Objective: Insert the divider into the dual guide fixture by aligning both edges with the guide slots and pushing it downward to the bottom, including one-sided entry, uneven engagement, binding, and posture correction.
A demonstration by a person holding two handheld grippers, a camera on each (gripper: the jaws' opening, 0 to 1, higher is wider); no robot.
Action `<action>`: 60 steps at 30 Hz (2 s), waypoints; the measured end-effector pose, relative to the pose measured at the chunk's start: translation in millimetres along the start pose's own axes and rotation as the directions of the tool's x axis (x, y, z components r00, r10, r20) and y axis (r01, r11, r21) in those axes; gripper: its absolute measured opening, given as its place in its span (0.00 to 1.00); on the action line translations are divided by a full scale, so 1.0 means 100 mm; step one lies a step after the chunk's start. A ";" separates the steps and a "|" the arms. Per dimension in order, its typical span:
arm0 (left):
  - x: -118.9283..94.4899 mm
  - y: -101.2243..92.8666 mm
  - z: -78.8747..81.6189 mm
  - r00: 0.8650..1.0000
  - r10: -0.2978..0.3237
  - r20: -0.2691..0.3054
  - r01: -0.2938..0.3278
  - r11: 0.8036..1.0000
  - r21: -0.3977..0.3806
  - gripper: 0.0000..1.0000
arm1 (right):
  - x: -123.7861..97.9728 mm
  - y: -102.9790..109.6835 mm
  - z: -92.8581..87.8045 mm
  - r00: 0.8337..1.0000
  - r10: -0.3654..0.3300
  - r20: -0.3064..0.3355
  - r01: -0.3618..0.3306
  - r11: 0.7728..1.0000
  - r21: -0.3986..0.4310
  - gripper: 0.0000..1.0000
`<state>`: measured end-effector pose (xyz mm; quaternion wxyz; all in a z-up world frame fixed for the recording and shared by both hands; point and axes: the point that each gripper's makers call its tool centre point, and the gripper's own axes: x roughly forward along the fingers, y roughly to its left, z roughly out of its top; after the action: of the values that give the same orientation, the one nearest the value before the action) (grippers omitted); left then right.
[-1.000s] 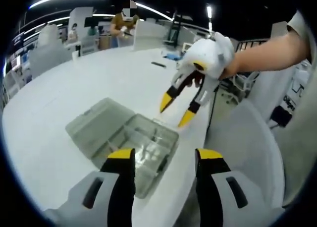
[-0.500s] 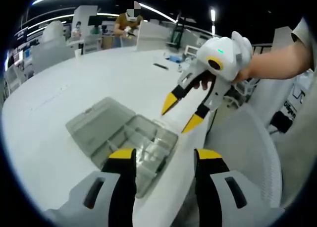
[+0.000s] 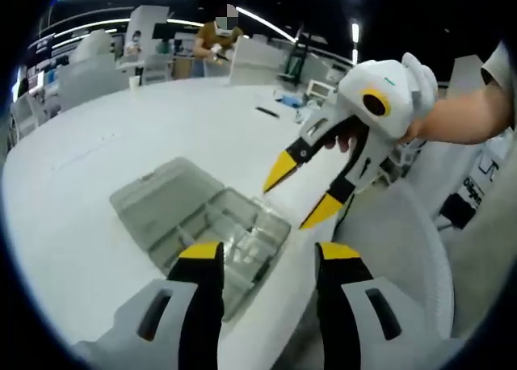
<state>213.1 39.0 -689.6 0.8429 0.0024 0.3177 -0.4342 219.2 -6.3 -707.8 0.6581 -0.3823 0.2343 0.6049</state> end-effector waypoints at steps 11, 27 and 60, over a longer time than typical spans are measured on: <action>-0.05 -0.05 0.17 0.998 -0.022 0.053 0.026 0.998 -0.065 0.43 | -0.09 0.00 0.29 1.000 -0.013 0.028 0.015 0.998 -0.059 0.27; -0.09 -0.09 0.22 0.996 -0.034 0.079 0.046 0.987 -0.154 0.33 | -0.09 0.08 0.40 0.999 -0.016 0.040 0.020 0.996 -0.092 0.27; -0.01 -0.05 0.17 0.999 -0.031 0.045 0.045 0.936 -0.349 0.07 | -0.02 0.04 0.47 0.998 -0.025 0.056 0.031 0.994 -0.101 0.27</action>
<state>218.0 31.1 -674.2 0.8274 -0.1619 0.3734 -0.3871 207.4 29.6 -679.0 0.6522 -0.4021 0.1796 0.6170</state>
